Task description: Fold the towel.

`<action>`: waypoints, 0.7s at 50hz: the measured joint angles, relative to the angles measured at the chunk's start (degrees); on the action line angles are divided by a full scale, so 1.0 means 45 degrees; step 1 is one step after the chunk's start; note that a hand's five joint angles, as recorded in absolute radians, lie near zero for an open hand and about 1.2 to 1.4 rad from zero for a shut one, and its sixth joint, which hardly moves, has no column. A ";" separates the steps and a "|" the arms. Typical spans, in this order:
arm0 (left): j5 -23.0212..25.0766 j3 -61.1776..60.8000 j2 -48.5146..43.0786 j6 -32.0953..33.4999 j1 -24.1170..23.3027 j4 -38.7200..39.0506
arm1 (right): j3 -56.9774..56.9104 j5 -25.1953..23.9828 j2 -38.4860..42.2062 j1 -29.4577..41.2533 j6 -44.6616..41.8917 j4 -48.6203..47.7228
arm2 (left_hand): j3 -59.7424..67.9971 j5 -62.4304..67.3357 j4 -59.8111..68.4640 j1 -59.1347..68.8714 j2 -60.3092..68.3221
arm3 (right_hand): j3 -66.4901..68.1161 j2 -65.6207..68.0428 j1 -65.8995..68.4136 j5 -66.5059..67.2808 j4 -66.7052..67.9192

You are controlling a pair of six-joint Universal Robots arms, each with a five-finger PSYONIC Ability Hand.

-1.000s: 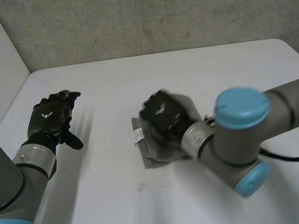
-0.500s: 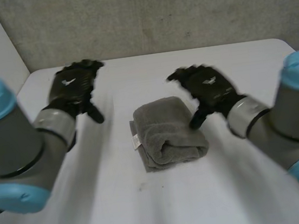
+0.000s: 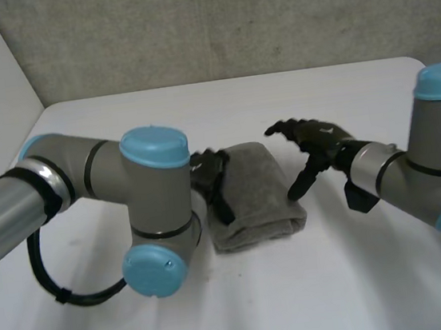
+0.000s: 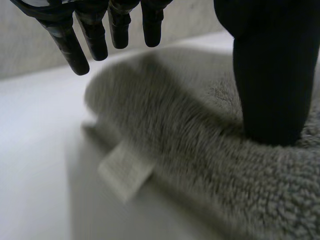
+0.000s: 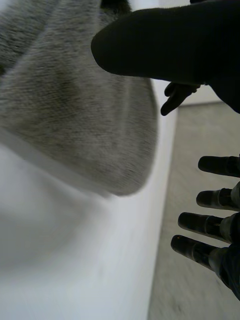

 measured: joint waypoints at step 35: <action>-0.0232 -0.3560 0.7656 0.0294 0.2178 0.0786 | -0.0741 0.2205 -0.4336 -0.0267 -0.0138 0.0041 | -0.0002 -0.0014 -0.0015 -0.0134 -0.0006 | -0.0001 -0.0050 -0.0023 -0.0002 0.0000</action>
